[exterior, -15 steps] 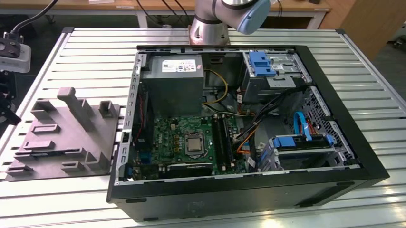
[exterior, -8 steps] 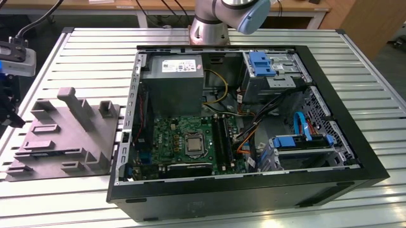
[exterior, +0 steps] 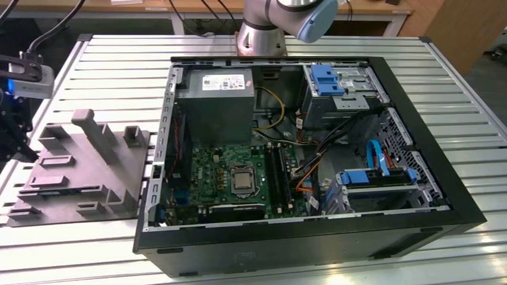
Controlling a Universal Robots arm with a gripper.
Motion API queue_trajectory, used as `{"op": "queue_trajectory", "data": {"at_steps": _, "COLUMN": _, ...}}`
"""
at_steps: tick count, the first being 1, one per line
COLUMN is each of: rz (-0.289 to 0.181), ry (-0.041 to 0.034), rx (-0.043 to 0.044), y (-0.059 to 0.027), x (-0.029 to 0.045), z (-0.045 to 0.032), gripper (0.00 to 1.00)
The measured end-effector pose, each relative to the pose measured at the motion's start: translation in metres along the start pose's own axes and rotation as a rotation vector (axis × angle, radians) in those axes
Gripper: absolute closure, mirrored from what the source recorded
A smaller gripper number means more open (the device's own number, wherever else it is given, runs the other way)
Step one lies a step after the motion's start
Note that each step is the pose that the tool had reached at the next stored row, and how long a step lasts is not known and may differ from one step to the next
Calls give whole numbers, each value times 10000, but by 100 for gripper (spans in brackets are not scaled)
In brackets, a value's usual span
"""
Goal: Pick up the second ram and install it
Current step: 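Pick up the second ram and move it above second insertion slot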
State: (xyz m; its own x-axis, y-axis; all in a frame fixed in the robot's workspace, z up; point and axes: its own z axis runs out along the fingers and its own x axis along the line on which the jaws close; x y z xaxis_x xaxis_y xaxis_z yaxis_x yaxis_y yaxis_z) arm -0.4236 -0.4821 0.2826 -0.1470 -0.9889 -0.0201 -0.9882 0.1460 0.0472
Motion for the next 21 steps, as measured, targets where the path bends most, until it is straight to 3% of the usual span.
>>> {"op": "queue_trajectory", "data": {"at_steps": 14, "rz": -811, "ry": 77, "rx": -18, "y": -14, "x": 39, "z": 165, "gripper": 90}}
{"op": "queue_trajectory", "data": {"at_steps": 21, "rz": -1255, "ry": 104, "rx": -71, "y": -20, "x": 57, "z": 247, "gripper": 90}}
